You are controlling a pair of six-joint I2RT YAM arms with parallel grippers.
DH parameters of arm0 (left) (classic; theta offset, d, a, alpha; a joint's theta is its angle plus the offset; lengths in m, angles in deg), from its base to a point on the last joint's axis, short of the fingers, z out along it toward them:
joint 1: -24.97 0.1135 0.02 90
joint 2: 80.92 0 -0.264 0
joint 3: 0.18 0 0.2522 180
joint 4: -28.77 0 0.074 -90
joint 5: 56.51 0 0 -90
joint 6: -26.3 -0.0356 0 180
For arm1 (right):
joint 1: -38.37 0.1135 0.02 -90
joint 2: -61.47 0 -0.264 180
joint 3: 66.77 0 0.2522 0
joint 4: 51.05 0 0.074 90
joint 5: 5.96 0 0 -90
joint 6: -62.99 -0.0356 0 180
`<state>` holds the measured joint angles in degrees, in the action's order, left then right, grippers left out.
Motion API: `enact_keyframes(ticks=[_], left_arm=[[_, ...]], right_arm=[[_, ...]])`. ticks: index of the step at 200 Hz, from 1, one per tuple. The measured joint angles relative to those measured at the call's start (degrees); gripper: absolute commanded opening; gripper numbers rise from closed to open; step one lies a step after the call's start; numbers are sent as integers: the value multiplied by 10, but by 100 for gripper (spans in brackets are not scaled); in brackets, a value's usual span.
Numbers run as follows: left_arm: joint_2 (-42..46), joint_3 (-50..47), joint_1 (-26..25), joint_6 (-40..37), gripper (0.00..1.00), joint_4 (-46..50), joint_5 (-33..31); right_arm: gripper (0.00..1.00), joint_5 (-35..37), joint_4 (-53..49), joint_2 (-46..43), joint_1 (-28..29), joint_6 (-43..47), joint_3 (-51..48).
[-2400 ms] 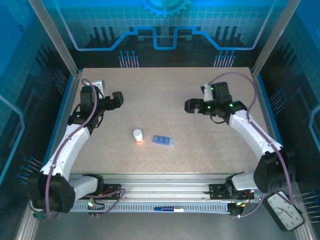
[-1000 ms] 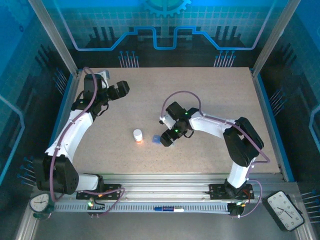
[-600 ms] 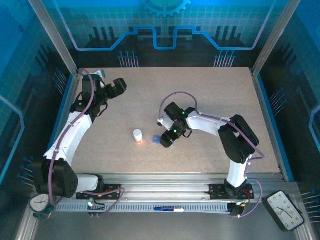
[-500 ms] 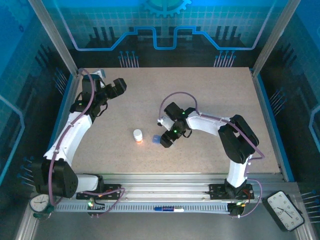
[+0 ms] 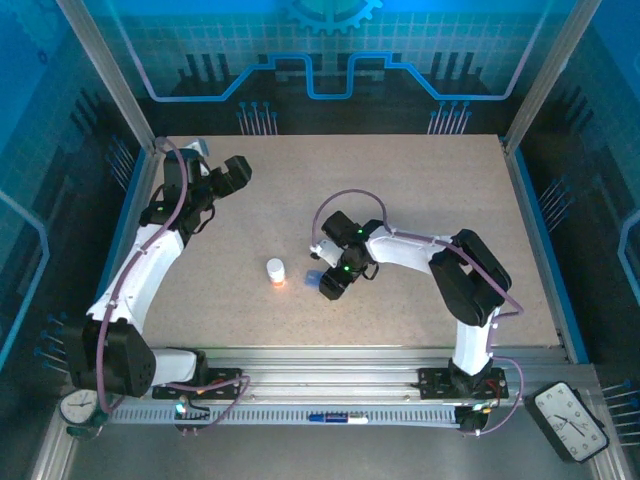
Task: Sort the pills into containers
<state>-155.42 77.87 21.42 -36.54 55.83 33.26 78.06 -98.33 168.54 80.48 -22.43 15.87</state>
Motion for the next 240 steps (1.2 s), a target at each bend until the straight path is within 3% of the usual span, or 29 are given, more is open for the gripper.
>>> enact_keyframes(ticks=[119,173,240], left_arm=[[-9,20,1,55,99,14,-3],[-33,48,1,56,99,14,74],[-98,79,-22,134,99,-34,203]], right_arm=[[36,39,33,-3,3,-25,-26],[33,34,35,-8,-12,-62,-26],[33,-39,38,-80,-134,-138,39]])
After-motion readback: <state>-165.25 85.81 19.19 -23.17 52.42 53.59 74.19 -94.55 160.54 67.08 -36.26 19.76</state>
